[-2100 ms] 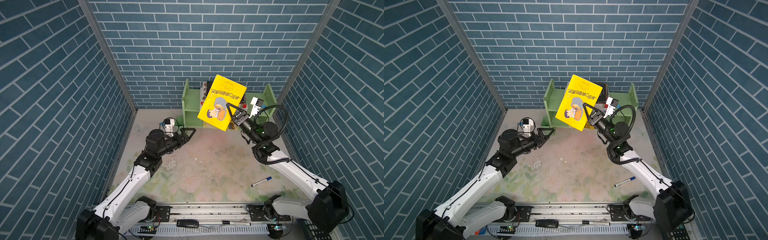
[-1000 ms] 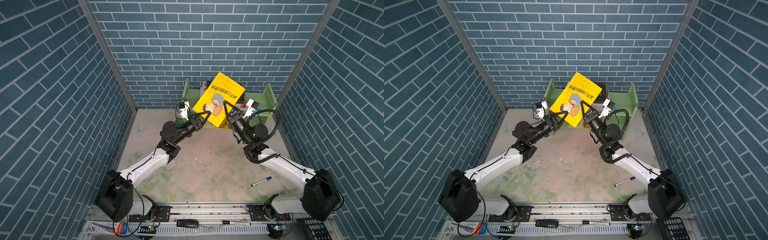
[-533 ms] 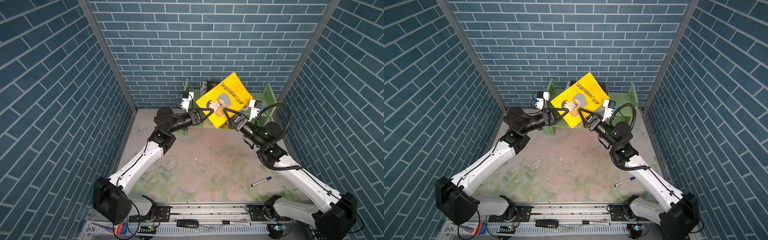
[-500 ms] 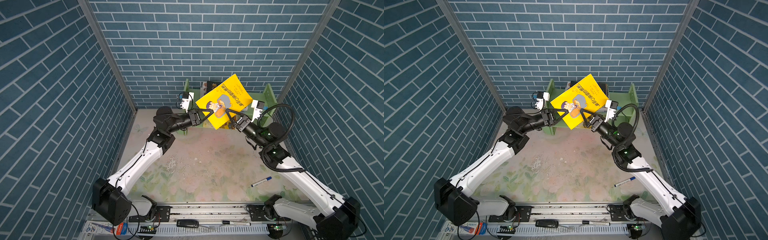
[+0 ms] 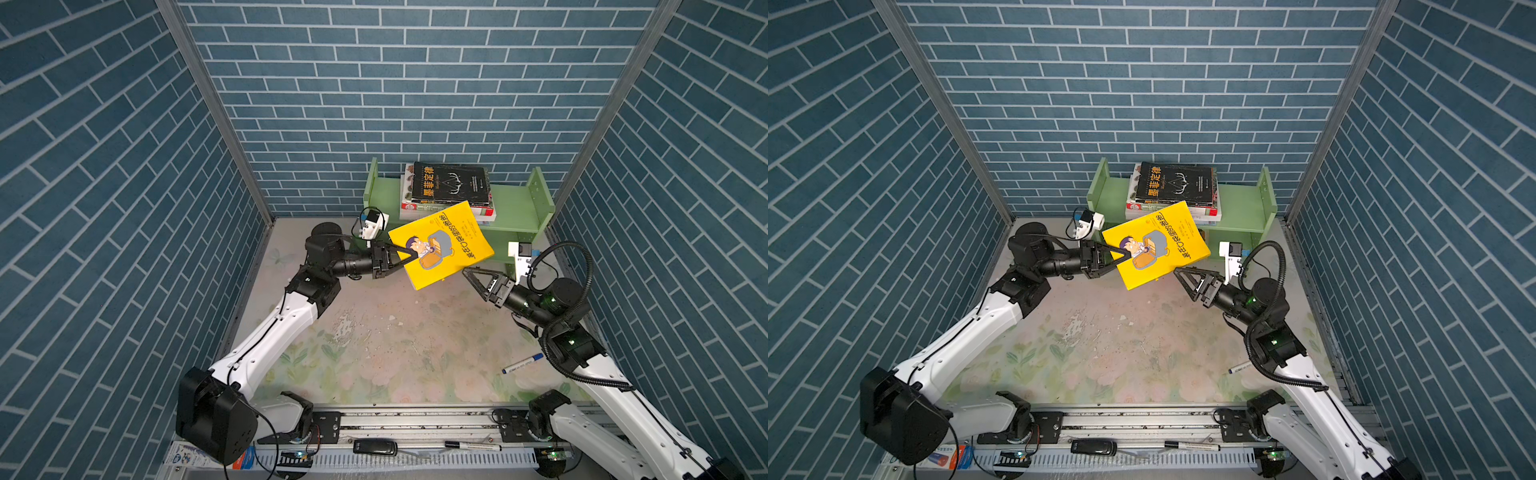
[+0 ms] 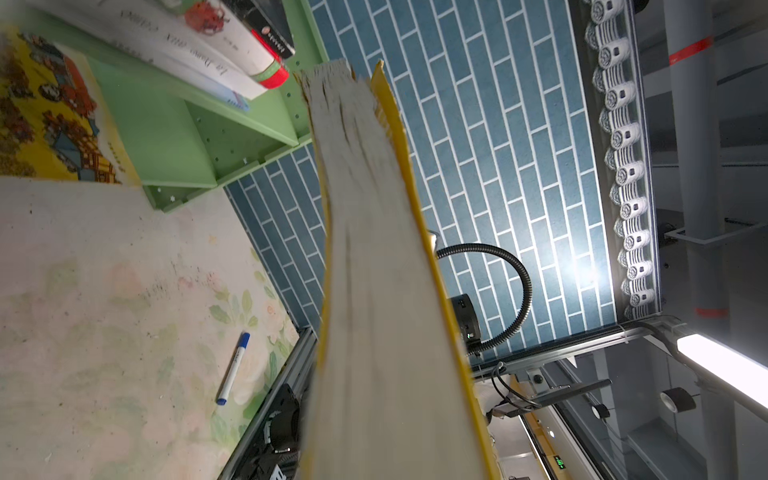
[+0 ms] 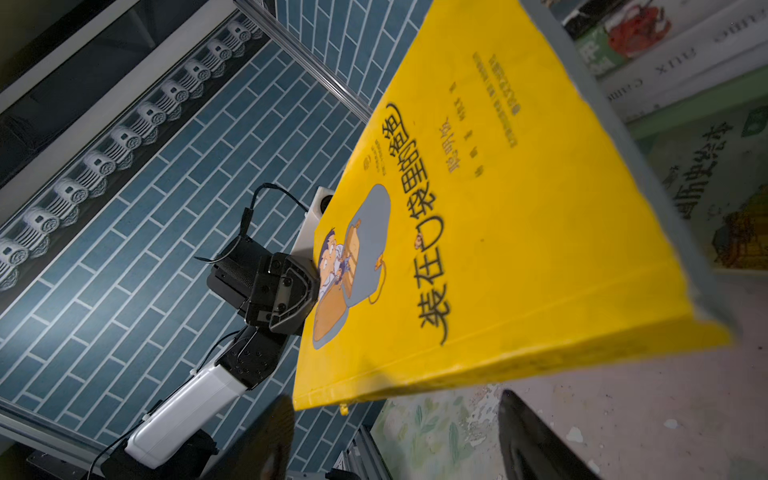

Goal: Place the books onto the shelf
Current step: 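Lower the yellow book toward the lower shelf tier with both grippers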

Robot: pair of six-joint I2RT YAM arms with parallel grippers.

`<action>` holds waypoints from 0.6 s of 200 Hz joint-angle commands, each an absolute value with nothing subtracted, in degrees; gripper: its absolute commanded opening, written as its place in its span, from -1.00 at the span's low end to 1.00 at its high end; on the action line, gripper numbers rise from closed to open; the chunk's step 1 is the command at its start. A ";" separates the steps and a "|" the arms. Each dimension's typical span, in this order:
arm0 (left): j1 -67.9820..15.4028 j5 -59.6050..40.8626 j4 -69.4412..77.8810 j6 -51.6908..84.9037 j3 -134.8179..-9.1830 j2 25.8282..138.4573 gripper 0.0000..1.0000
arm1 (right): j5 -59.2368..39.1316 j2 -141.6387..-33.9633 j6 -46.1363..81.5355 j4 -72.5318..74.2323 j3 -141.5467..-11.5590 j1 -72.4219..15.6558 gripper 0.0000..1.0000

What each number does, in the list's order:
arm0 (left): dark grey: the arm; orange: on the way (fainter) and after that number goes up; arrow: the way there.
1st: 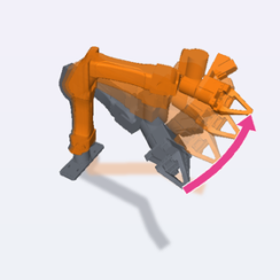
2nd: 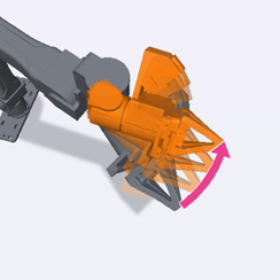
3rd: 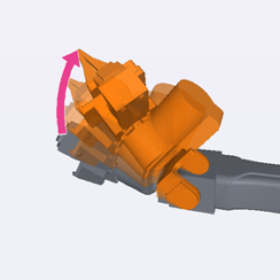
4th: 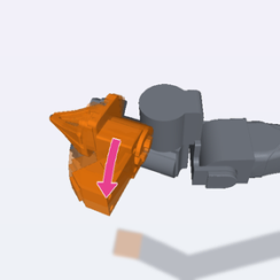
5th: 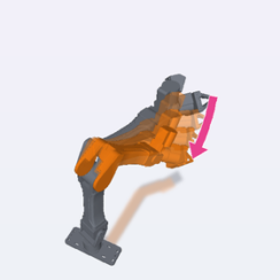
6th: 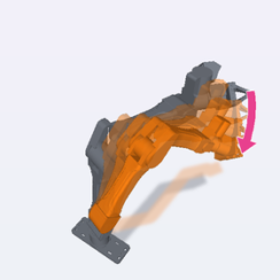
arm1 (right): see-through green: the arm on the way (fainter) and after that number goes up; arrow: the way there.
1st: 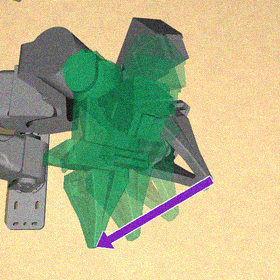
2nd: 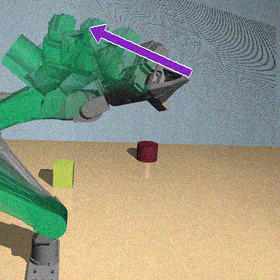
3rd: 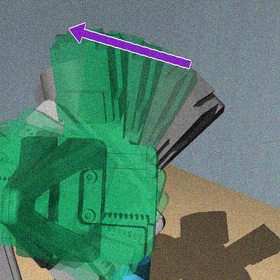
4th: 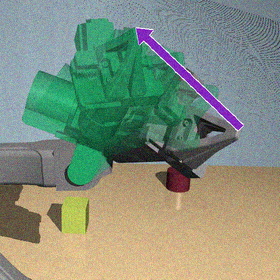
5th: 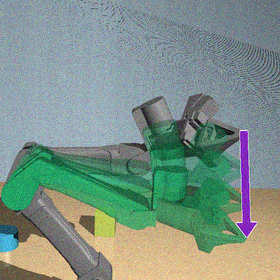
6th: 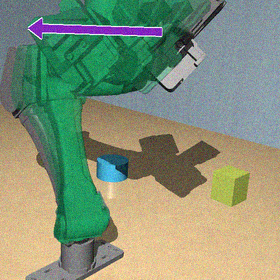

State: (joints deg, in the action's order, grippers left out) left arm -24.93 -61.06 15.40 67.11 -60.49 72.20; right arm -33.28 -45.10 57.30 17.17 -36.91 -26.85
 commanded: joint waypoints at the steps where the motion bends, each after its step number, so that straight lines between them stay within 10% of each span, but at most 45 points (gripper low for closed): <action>1: -24.86 -64.21 18.72 66.62 -58.77 68.89 -0.95 | -35.07 -44.00 62.10 19.16 -34.02 -26.46 0.53; 120: -24.87 -71.22 19.22 65.48 -54.57 73.37 -0.96 | -34.88 -43.90 75.09 36.88 -20.41 -21.04 0.43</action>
